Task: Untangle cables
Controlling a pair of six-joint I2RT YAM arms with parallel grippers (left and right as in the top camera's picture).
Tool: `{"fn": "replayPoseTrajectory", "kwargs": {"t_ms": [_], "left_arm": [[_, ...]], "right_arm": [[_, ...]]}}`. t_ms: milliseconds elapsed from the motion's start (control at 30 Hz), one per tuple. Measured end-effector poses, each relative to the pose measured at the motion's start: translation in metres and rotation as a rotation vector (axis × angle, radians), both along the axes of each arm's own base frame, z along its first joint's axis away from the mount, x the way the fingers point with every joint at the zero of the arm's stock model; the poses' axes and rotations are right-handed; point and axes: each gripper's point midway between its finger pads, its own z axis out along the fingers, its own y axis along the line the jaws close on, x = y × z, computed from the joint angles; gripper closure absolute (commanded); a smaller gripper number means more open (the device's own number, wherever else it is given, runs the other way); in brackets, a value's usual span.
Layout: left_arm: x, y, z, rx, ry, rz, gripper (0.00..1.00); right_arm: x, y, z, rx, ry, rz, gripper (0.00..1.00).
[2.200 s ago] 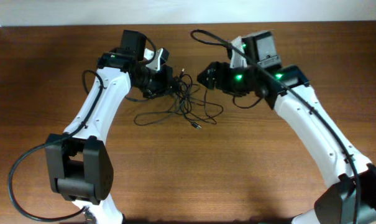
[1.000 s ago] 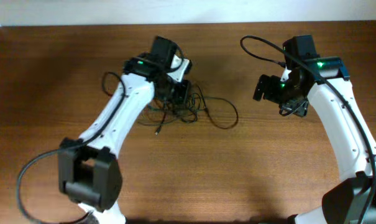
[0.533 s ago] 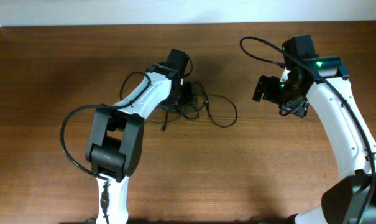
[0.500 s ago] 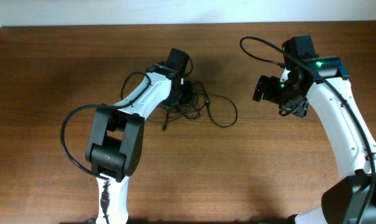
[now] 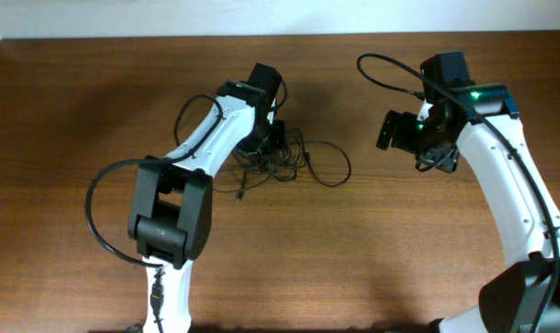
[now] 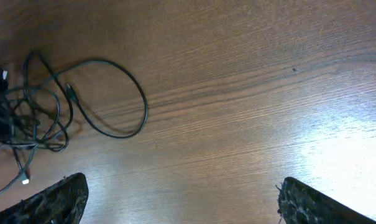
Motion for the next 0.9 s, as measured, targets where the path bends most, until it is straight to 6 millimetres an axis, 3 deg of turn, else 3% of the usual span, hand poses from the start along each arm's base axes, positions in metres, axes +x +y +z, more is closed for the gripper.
{"fn": "replayPoseTrajectory", "kwargs": {"t_ms": [100, 133, 167, 267, 333, 367, 467, 600, 767, 900], "left_arm": [[0.002, -0.001, 0.039, 0.007, -0.004, -0.059, 1.0], [-0.002, 0.0, 0.055, 0.011, 0.007, -0.091, 1.0], [0.001, -0.007, 0.089, -0.032, -0.04, -0.159, 1.0], [-0.024, -0.027, 0.138, -0.174, -0.034, -0.358, 1.0], [-0.027, -0.034, 0.161, -0.225, -0.07, -0.421, 1.0], [-0.024, -0.037, 0.17, -0.241, -0.101, -0.434, 1.0], [-0.016, -0.041, 0.177, -0.262, -0.148, -0.441, 1.0], [-0.002, -0.046, 0.182, -0.286, -0.186, -0.37, 1.0], [0.001, -0.049, 0.201, -0.501, -0.156, -0.309, 1.0], [-0.004, -0.051, 0.225, -0.709, -0.129, -0.313, 1.0]], "right_arm": [[0.002, 0.009, 0.002, 0.044, -0.012, 0.038, 0.01], [0.008, 0.025, 0.006, 0.126, -0.043, 0.096, 0.01], [0.009, 0.04, 0.012, 0.205, -0.062, 0.154, 0.02], [0.022, 0.076, 0.035, 0.411, -0.16, 0.258, 0.05], [0.025, 0.091, 0.044, 0.477, -0.194, 0.294, 0.13], [0.028, 0.104, 0.052, 0.516, -0.219, 0.315, 0.23], [0.035, 0.141, 0.066, 0.576, -0.263, 0.303, 0.34], [0.033, 0.165, 0.057, 0.494, -0.247, 0.211, 0.5], [0.044, 0.152, 0.051, 0.398, -0.28, 0.124, 0.67], [0.062, 0.155, 0.038, 0.382, -0.306, 0.113, 0.93]]}}
